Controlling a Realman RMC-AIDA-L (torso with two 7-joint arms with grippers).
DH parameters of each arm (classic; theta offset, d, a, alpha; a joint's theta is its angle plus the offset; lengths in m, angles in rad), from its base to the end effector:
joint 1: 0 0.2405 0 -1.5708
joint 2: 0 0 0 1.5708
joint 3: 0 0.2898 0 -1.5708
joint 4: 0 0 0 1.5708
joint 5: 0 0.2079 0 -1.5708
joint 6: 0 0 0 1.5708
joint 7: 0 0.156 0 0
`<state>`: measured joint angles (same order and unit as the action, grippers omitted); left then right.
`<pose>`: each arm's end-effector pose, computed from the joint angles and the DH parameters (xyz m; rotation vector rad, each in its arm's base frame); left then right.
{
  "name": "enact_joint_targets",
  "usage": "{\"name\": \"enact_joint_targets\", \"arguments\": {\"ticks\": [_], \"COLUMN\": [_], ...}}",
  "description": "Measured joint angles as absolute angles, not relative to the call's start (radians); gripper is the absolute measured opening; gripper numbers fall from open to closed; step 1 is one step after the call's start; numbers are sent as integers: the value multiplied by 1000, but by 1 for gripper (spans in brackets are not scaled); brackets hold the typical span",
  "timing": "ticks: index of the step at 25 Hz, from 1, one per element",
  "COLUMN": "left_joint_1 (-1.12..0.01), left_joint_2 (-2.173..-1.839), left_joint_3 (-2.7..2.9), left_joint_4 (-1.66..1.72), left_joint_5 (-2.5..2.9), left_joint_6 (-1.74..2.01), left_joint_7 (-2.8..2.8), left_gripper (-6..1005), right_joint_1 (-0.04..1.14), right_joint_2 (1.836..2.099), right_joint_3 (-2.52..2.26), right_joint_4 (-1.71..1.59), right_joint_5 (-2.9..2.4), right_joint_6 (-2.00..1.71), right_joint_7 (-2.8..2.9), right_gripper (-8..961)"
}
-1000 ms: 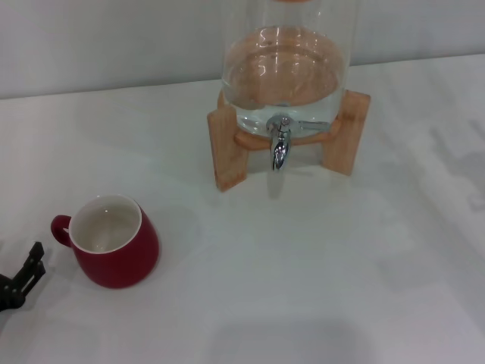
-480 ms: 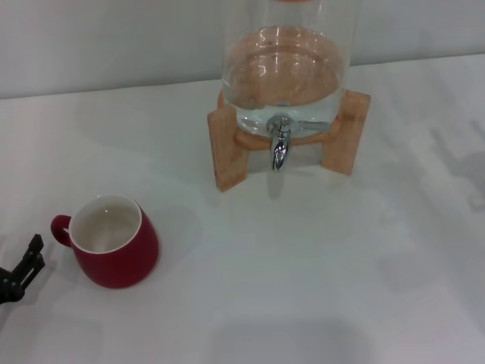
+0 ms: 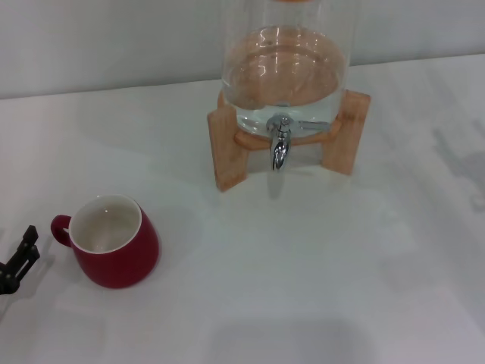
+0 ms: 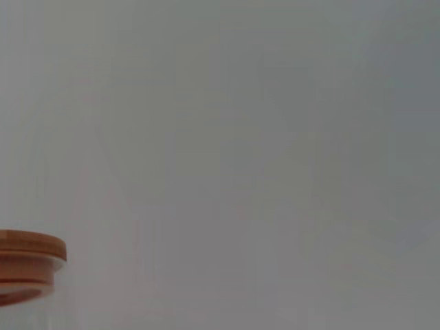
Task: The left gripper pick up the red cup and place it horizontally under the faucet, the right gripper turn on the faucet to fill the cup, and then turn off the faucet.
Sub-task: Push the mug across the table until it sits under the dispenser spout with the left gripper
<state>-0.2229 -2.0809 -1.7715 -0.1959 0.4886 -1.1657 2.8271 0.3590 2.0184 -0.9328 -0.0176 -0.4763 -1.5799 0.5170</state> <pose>-0.3947 0.2807 -0.0448 -1.8732 -0.5248 -0.5554 0.3727 0.3074 0.0514 -1.4210 0.4766 1.0397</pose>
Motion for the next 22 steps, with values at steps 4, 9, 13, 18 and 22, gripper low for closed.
{"name": "enact_joint_targets", "arguments": {"ticks": [4, 9, 13, 18, 22], "left_joint_1": [-222, -219, -208, -195, -183], "left_joint_2": [-2082, -2083, -2083, -2083, -2082], "left_joint_3": [-1773, -1775, -1776, -1777, -1776], "left_joint_4": [-196, -196, -196, -196, -196], "left_joint_5": [489, 483, 482, 483, 484], "left_joint_6": [-1165, -1160, -1158, -1158, -1162], "left_joint_7": [2827, 2827, 2827, 2827, 2827], "left_gripper": [833, 833, 832, 832, 832], "right_joint_1": [357, 356, 356, 356, 356], "right_joint_2": [2017, 2017, 2017, 2017, 2017], "right_joint_3": [-931, -931, -932, -933, -934], "right_joint_4": [-19, -20, -22, -23, -23], "right_joint_5": [-475, -474, -474, -477, -478], "right_joint_6": [-1580, -1580, -1580, -1580, -1580], "right_joint_7": [517, 516, 516, 516, 516], "right_gripper": [828, 827, 827, 827, 827]}}
